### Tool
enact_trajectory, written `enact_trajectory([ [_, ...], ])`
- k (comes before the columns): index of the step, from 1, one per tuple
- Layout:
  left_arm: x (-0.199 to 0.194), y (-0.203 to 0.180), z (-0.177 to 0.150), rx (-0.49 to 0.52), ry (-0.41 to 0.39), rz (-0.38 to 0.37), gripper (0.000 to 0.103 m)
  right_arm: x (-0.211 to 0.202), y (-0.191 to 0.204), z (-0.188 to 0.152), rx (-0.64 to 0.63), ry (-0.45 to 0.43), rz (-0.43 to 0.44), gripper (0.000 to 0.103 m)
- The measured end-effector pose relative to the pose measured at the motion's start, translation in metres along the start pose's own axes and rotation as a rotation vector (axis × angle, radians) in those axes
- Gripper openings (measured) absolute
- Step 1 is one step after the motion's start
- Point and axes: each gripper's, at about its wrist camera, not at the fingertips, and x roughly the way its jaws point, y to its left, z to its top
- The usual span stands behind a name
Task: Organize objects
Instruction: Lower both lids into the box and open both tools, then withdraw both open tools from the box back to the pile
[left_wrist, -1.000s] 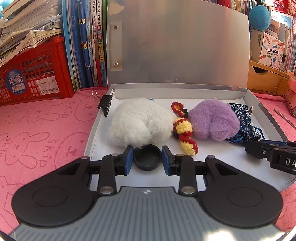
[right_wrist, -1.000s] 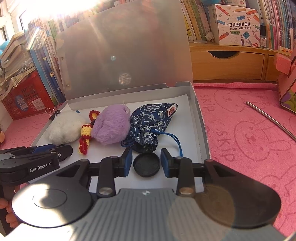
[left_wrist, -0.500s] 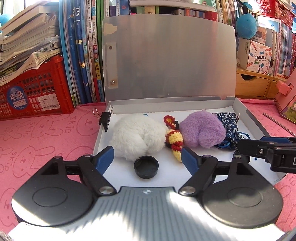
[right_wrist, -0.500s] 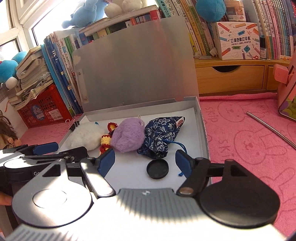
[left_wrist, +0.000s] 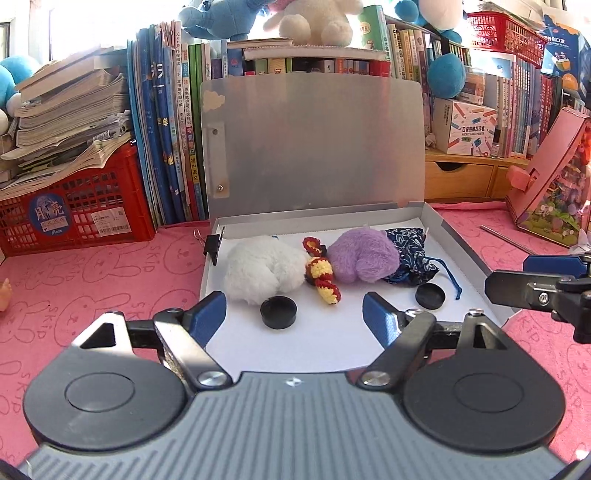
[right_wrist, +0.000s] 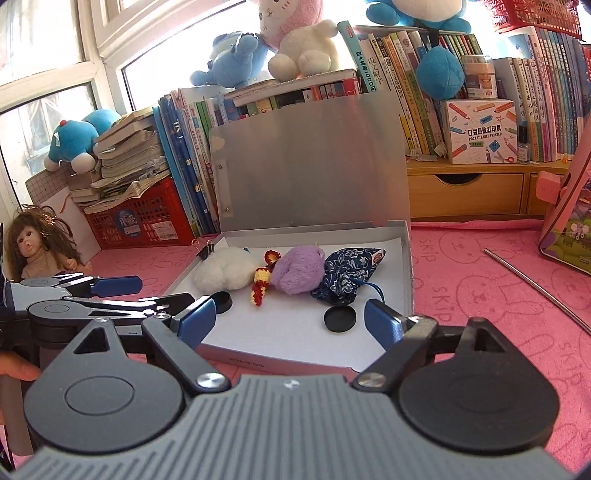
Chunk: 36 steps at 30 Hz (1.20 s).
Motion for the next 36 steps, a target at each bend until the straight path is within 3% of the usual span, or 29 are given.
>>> enact_trajectory([
  [12,-0.070,-0.015,-0.038,0.047,-0.040,-0.080,0.087,-0.059,0.034,-0.032,-0.144,-0.045,0.042,0.099],
  [18,-0.101,-0.014,-0.067,0.009,-0.049,-0.139,0.087,-0.074,0.043,-0.056,-0.202,-0.030,0.034,0.099],
  [36,-0.128,-0.009,-0.123,-0.056,-0.025,-0.121,0.087,-0.083,0.049,-0.108,-0.191,0.056,0.036,0.099],
])
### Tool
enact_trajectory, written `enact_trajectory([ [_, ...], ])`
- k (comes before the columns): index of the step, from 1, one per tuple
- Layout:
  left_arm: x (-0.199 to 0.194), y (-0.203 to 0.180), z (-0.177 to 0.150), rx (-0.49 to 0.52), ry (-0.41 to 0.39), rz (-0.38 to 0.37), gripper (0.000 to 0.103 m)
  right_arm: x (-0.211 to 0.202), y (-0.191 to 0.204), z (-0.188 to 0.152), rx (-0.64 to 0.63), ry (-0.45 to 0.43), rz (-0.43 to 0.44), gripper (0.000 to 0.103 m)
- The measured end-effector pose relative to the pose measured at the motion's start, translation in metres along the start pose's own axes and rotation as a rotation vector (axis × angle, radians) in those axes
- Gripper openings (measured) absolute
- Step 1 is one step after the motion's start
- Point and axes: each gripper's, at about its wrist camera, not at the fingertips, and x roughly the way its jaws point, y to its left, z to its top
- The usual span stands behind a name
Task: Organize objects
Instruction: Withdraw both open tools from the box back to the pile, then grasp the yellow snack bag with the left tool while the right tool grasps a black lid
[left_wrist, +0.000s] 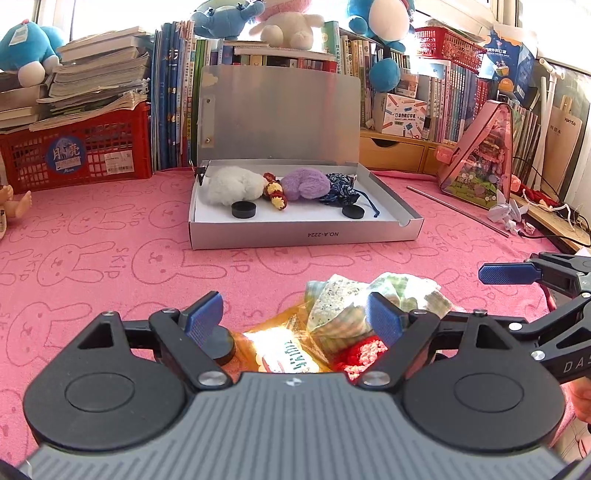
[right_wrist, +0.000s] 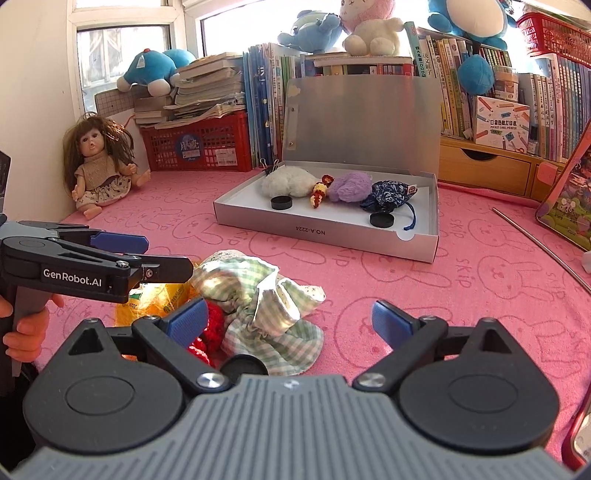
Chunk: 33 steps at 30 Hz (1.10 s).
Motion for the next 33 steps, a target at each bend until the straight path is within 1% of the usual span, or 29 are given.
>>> enact_trajectory([
  [4,-0.004,0.002,-0.006,-0.023,0.010,-0.008,0.087,-0.001,0.004,-0.007,-0.016,0.014,-0.004,0.099],
  [8,-0.010,0.000,-0.012,-0.012,0.003,-0.002,0.084,-0.001,0.007,-0.014,-0.040,0.027,-0.012,0.099],
  [10,-0.012,0.000,-0.015,-0.010,0.007,-0.003,0.078,-0.001,0.008,-0.018,-0.051,0.036,-0.009,0.099],
  [12,-0.013,0.000,-0.018,-0.021,0.017,-0.008,0.068,-0.002,0.010,-0.021,-0.057,0.042,0.004,0.098],
  [14,-0.014,0.002,-0.022,-0.040,0.035,-0.022,0.062,-0.002,0.011,-0.023,-0.062,0.046,0.014,0.096],
  [15,-0.014,0.003,-0.023,-0.047,0.040,-0.025,0.058,-0.002,0.012,-0.024,-0.063,0.047,0.015,0.094],
  [16,-0.015,0.003,-0.024,-0.047,0.042,-0.024,0.057,-0.002,0.013,-0.026,-0.064,0.050,0.015,0.092],
  [18,-0.015,0.002,-0.027,-0.036,0.040,-0.011,0.052,-0.001,0.013,-0.027,-0.058,0.056,0.017,0.088],
  [22,-0.018,0.004,-0.027,-0.063,0.037,-0.015,0.047,0.000,0.012,-0.030,-0.042,0.060,0.023,0.080],
  [23,-0.019,0.005,-0.027,-0.066,0.038,-0.016,0.047,0.001,0.012,-0.031,-0.037,0.067,0.028,0.079],
  [26,-0.016,0.009,-0.027,-0.075,0.051,-0.028,0.047,0.007,0.011,-0.032,-0.021,0.088,0.038,0.072],
  [28,-0.014,0.010,-0.026,-0.089,0.060,-0.033,0.047,0.010,0.013,-0.033,-0.014,0.098,0.045,0.063],
  [30,-0.011,0.008,-0.024,-0.080,0.065,-0.029,0.048,0.012,0.015,-0.035,-0.012,0.098,0.043,0.056],
  [33,-0.008,0.003,-0.025,-0.057,0.063,-0.022,0.048,0.012,0.018,-0.035,-0.028,0.094,0.030,0.048],
])
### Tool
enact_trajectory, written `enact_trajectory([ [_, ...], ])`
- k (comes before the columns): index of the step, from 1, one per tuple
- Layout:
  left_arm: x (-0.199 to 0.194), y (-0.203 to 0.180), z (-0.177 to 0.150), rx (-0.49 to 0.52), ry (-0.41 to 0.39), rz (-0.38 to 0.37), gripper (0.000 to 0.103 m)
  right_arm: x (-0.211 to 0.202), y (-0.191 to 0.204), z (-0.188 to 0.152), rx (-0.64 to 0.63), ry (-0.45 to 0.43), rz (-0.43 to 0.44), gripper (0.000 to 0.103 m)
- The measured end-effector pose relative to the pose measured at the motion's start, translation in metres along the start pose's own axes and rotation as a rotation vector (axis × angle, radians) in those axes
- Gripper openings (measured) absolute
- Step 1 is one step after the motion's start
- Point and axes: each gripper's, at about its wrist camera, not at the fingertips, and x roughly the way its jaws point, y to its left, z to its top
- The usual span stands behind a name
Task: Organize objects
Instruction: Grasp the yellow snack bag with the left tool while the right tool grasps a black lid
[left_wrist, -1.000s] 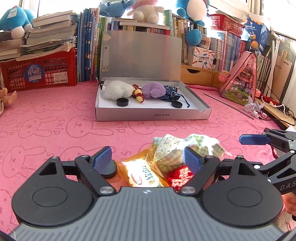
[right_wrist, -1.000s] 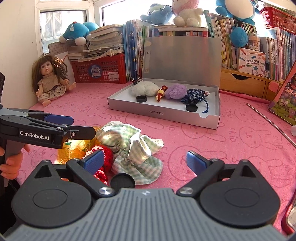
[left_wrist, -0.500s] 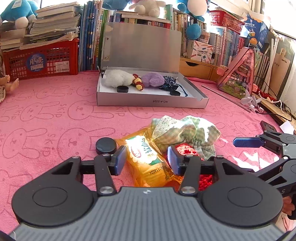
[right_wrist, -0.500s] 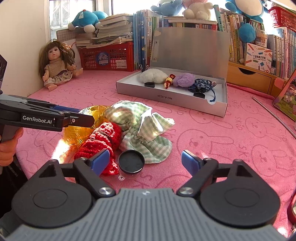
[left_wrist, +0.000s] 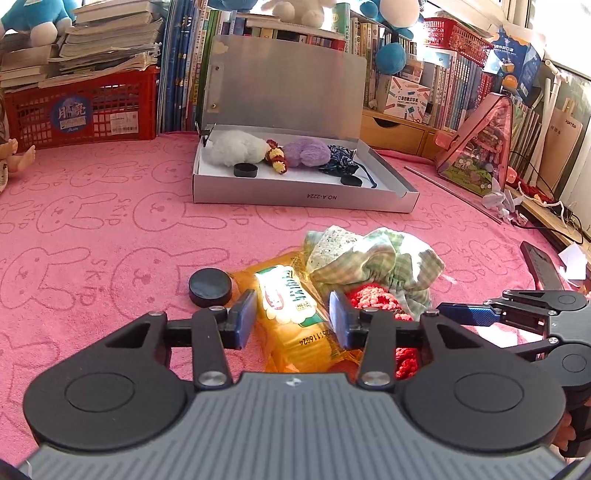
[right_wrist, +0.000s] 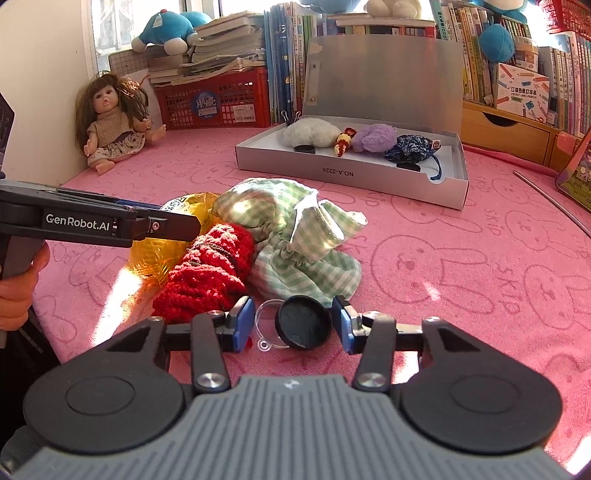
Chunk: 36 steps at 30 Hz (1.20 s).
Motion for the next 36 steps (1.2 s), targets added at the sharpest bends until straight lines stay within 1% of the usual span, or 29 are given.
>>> enact_trajectory([
  [4,0.003,-0.001,-0.003,-0.002,-0.005,0.003,0.048,-0.003,-0.003,-0.001,0.016,-0.005,-0.001,0.042],
  [11,0.001,0.005,-0.007,-0.062,-0.009,0.007,0.048,-0.010,-0.010,-0.004,0.037,-0.018,-0.039,0.035],
  [14,-0.006,0.005,-0.009,-0.055,-0.024,0.017,0.039,-0.013,-0.014,-0.007,0.040,-0.021,-0.068,0.035],
  [16,-0.010,0.003,-0.010,-0.027,-0.024,0.027,0.039,-0.014,-0.015,-0.009,0.042,-0.021,-0.080,0.034],
  [19,-0.014,0.005,-0.011,-0.029,-0.021,0.041,0.038,-0.016,-0.014,-0.011,0.037,-0.025,-0.089,0.034],
  [20,-0.015,0.007,-0.012,-0.038,-0.021,0.040,0.038,-0.016,-0.014,-0.012,0.033,-0.025,-0.090,0.035],
  [23,-0.017,0.007,-0.011,-0.035,-0.016,0.042,0.039,-0.017,-0.013,-0.013,0.031,-0.034,-0.106,0.052],
  [24,-0.018,0.007,-0.011,-0.035,-0.015,0.042,0.039,-0.017,-0.013,-0.013,0.032,-0.039,-0.101,0.056],
  [25,-0.017,0.007,-0.011,-0.036,-0.014,0.041,0.039,-0.018,-0.013,-0.014,0.038,-0.043,-0.099,0.058],
  [28,-0.016,0.005,-0.011,-0.031,-0.018,0.048,0.043,-0.019,-0.012,-0.015,0.040,-0.044,-0.105,0.060],
  [30,-0.014,0.004,-0.011,-0.028,-0.020,0.058,0.050,-0.019,-0.012,-0.017,0.038,-0.038,-0.111,0.060],
  [32,-0.011,0.003,-0.011,-0.021,-0.014,0.065,0.055,-0.020,-0.013,-0.019,0.039,-0.037,-0.116,0.060],
  [34,-0.006,0.002,-0.012,-0.014,-0.002,0.072,0.055,-0.021,-0.012,-0.021,0.039,-0.041,-0.120,0.060],
  [36,-0.004,0.002,-0.014,-0.030,0.003,0.063,0.055,-0.024,-0.011,-0.022,0.037,-0.043,-0.119,0.060],
])
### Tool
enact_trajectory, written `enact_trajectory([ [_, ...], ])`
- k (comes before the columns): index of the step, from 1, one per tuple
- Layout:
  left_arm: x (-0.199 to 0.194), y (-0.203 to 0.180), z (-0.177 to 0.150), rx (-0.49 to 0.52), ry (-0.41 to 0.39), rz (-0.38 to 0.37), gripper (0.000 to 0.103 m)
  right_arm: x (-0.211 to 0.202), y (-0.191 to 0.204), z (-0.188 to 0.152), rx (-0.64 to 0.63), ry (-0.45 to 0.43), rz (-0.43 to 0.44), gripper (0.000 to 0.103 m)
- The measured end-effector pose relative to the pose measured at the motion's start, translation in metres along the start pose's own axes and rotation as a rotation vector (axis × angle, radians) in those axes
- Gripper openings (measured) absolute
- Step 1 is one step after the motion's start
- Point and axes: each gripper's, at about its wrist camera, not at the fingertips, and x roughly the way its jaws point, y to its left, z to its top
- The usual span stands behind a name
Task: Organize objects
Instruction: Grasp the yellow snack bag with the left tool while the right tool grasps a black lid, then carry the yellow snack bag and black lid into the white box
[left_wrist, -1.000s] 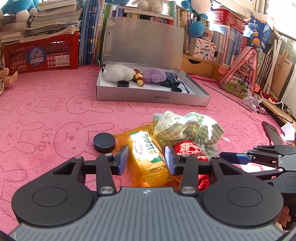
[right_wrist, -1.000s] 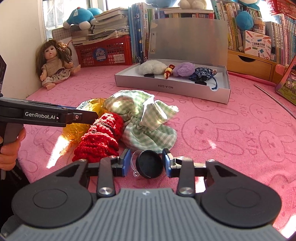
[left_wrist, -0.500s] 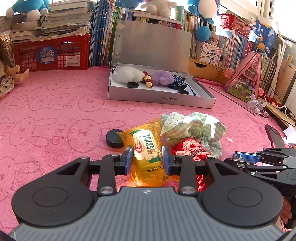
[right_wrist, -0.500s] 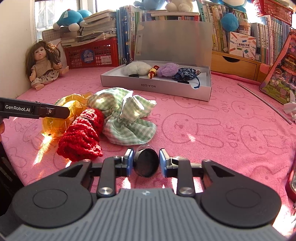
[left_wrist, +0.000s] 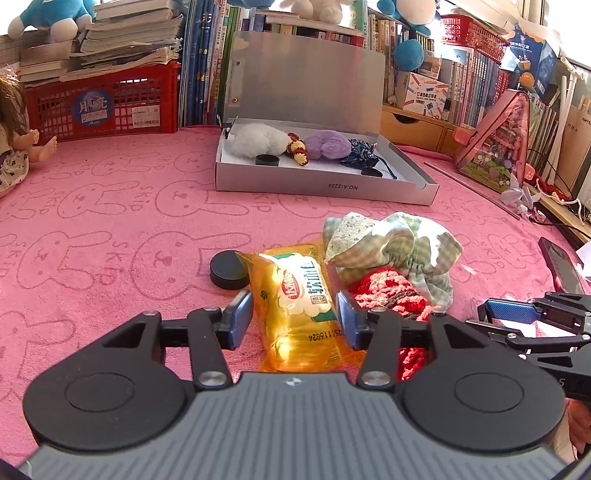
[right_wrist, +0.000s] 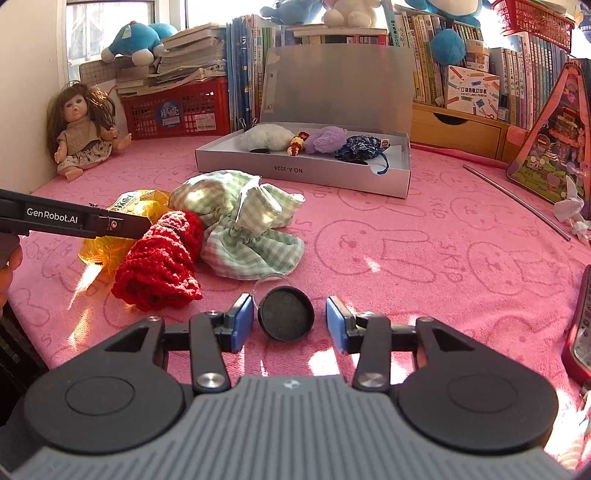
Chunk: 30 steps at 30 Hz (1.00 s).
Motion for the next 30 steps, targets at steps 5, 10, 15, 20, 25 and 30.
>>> enact_trajectory([
  [5,-0.005,-0.004,0.000,0.025,-0.036,0.004,0.048,-0.005,0.001,-0.003,-0.010,0.004,0.025,0.050],
  [10,-0.010,-0.006,0.002,0.048,-0.052,0.000,0.042,-0.010,0.001,-0.005,-0.007,0.005,0.032,0.038],
  [15,-0.011,-0.007,0.001,0.063,-0.056,0.014,0.041,-0.018,0.000,-0.005,-0.017,-0.018,0.018,0.037],
  [20,-0.014,-0.007,-0.001,0.071,-0.065,0.021,0.041,-0.021,-0.003,-0.002,-0.018,-0.023,-0.016,0.037],
  [25,-0.011,-0.006,-0.002,0.054,-0.048,0.011,0.042,-0.018,-0.008,-0.002,0.015,-0.017,-0.038,0.037],
  [30,-0.001,-0.009,-0.002,0.064,-0.032,0.017,0.047,-0.014,-0.008,-0.001,0.021,-0.010,-0.049,0.037],
])
